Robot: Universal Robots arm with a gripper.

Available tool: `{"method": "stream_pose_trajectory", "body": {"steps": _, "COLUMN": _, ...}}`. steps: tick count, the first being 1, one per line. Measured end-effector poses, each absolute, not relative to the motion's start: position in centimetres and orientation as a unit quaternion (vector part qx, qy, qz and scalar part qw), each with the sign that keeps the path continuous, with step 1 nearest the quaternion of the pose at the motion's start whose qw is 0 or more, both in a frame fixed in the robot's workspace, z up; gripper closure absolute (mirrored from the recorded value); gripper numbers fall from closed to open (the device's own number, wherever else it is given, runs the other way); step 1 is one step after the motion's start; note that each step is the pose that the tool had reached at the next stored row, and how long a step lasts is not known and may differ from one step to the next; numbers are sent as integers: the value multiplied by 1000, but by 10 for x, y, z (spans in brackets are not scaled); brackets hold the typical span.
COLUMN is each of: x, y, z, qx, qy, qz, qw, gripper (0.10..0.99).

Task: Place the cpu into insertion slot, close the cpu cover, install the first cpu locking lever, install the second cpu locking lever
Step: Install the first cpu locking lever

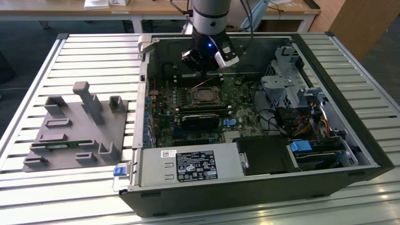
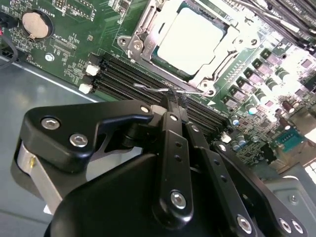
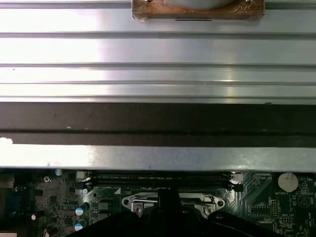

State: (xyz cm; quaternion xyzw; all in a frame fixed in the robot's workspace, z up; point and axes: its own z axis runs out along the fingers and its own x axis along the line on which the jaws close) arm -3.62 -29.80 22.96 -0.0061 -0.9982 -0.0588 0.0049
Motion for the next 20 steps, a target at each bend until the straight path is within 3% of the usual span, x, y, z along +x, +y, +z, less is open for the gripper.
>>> {"method": "stream_pose_trajectory", "body": {"steps": 20, "x": -22, "y": -293, "z": 221, "qx": 1, "qy": -998, "qz": -59, "qw": 5, "gripper": 980}}
